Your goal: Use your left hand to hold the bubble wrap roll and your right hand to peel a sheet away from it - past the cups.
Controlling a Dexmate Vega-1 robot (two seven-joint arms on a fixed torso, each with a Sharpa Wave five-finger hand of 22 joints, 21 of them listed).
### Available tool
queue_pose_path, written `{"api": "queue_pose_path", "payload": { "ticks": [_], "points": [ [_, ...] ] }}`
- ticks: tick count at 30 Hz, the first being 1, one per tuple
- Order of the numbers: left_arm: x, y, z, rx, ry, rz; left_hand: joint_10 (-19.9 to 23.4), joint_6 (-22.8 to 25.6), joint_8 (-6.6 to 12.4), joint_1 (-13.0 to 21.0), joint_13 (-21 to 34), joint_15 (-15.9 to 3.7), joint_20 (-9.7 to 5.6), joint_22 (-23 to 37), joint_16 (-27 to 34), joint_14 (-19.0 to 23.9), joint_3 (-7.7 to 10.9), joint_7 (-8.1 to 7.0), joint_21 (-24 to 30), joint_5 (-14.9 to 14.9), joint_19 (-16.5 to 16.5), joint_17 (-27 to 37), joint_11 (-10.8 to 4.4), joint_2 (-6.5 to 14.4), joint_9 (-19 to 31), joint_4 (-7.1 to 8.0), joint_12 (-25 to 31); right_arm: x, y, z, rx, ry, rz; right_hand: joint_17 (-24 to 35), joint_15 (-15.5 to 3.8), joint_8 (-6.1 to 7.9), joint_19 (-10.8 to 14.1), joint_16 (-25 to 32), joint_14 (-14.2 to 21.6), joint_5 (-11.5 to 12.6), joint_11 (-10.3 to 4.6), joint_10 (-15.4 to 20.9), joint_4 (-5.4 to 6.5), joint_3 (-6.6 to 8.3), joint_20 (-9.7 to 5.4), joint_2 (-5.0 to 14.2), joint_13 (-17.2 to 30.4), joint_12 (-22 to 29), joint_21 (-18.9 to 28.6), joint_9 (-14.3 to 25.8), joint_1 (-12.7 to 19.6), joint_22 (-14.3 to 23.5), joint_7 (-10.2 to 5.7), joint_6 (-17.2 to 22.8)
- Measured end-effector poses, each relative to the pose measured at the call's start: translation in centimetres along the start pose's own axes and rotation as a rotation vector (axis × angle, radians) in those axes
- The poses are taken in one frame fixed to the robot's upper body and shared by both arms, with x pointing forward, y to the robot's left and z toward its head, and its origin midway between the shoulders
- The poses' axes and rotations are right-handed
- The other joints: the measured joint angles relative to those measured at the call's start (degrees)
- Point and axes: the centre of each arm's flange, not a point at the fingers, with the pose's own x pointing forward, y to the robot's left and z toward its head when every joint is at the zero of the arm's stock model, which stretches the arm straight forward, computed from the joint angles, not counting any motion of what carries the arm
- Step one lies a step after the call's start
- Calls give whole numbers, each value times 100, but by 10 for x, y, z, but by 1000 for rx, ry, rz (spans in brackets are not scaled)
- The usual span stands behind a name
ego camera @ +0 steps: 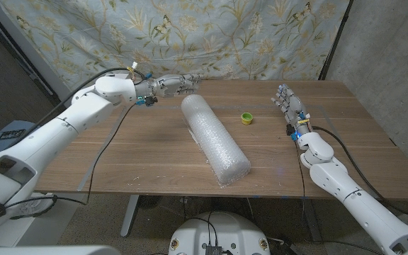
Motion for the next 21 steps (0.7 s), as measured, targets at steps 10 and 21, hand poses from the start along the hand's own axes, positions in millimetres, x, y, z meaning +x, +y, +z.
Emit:
{"api": "queue_pose_path", "payload": {
  "ticks": [10,21],
  "points": [
    [0,8,16,75,22,-53,20,0,0,83,-1,0,19,0,24,0,0,0,0,22,-19,0,20,-8,0,0,0,-2,-2,3,2,-11,-7,-1,22,-28,0,0,-22,0,30,-30,0,0,0,0,0,0,0,0,0,0,0,0],
    [7,14,30,164,53,-127,20,1,0,154,-1,0,-3,0,46,1,-24,-41,0,84,3,-1,19,-35,0,-24,29,-1,-5,5,5,-22,-16,-1,22,-28,0,0,-22,0,51,-51,-1,-1,0,0,0,0,0,0,0,0,32,-32]
  ]
}}
